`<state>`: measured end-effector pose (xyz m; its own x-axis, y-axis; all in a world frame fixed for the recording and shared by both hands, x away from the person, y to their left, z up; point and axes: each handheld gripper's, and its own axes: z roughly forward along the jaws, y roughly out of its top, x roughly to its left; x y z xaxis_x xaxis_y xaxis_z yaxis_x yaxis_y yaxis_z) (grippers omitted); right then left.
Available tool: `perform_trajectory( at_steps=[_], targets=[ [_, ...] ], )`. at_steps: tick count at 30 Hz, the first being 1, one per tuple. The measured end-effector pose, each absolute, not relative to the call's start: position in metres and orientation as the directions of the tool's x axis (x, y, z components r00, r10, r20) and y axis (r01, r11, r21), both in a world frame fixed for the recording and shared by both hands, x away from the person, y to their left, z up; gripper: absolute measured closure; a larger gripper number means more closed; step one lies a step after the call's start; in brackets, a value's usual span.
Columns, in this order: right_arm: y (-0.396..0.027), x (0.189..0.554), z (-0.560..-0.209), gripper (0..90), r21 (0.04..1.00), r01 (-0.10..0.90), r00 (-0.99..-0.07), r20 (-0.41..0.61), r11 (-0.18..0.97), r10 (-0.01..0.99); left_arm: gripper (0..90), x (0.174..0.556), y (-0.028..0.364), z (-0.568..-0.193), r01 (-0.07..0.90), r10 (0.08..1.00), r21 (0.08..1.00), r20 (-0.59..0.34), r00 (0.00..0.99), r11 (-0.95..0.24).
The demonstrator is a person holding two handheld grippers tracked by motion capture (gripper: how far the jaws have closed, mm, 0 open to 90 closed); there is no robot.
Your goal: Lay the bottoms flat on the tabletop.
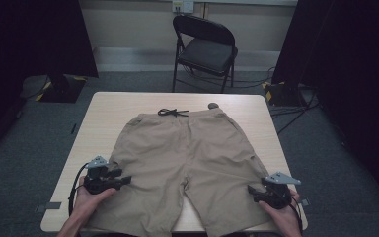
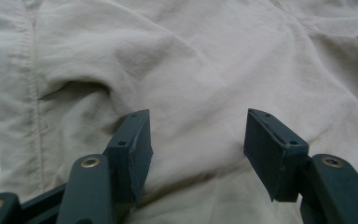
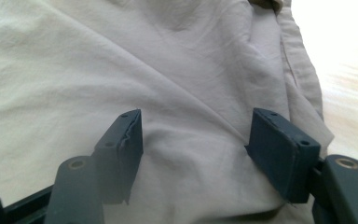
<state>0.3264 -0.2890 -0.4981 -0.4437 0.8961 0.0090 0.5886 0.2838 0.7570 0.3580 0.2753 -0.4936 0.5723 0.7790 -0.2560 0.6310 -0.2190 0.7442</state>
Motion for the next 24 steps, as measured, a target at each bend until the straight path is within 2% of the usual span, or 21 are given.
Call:
perform_trajectory(
  at_steps=[4, 10, 14, 20, 24],
  targets=[
    [-0.291, 0.316, -0.496, 34.3, 0.745, 0.604, -0.436, 0.011, 0.284, 0.900, 41.7, 0.356, 0.273, -0.496, 0.627, 0.777, 0.737, -0.231, 0.586, -0.253],
    [-0.289, 0.300, -0.493, 32.4, 0.731, 0.634, -0.440, 0.075, 0.251, 0.895, 40.0, 0.347, 0.271, -0.495, 0.598, 0.764, 0.739, -0.181, 0.620, -0.311],
    [-0.288, 0.301, -0.491, 30.7, 0.726, 0.648, -0.433, 0.104, 0.229, 0.895, 38.4, 0.337, 0.267, -0.495, 0.581, 0.753, 0.742, -0.160, 0.638, -0.335],
    [-0.288, 0.313, -0.481, 30.3, 0.756, 0.623, -0.422, 0.107, 0.202, 0.900, 40.1, 0.337, 0.273, -0.495, 0.612, 0.746, 0.734, -0.223, 0.627, -0.296],
    [-0.279, 0.326, -0.470, 30.2, 0.778, 0.598, -0.427, 0.106, 0.192, 0.898, 38.9, 0.337, 0.276, -0.491, 0.615, 0.751, 0.739, -0.232, 0.618, -0.277]
  ],
)
